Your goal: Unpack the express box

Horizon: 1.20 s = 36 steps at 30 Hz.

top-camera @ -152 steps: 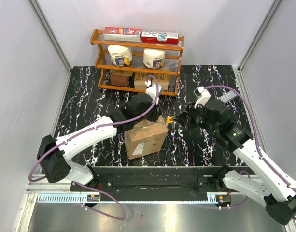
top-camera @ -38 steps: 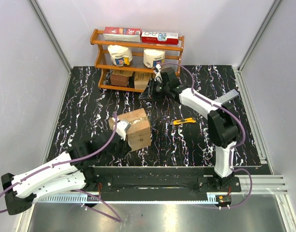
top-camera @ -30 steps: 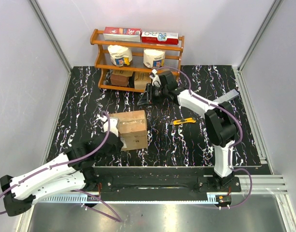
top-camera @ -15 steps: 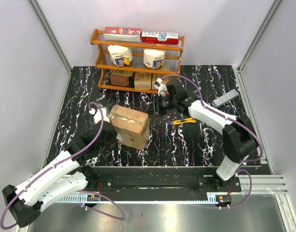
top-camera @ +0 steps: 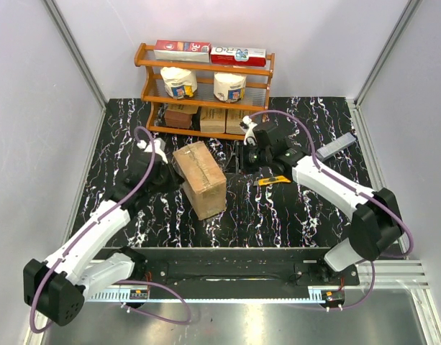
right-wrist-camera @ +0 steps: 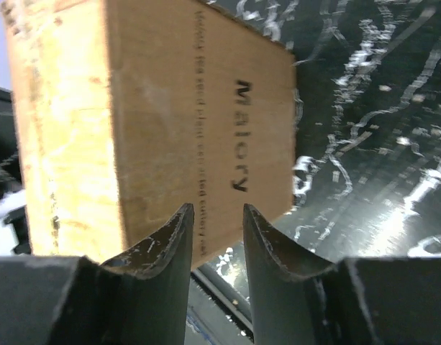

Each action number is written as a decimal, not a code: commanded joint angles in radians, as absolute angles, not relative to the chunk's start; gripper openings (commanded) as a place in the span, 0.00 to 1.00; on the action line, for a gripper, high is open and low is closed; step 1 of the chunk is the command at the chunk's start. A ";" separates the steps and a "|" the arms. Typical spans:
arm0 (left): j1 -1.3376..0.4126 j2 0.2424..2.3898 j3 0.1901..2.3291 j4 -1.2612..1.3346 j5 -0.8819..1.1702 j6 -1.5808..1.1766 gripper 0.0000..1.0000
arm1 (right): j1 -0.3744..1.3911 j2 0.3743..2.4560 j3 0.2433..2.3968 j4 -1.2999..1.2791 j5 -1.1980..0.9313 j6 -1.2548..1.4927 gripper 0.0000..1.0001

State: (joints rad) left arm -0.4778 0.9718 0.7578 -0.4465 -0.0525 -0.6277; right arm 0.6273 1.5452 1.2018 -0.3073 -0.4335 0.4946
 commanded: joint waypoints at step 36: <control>-0.236 0.919 0.770 -0.347 0.560 -0.635 0.75 | 0.928 1.604 1.650 -0.601 0.173 0.199 0.76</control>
State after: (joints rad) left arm -0.2409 0.9253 0.7750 -0.3935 0.5457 -0.6582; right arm 0.8948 1.5799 1.5818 -0.5858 0.1078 0.2462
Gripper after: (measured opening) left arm 0.749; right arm 0.762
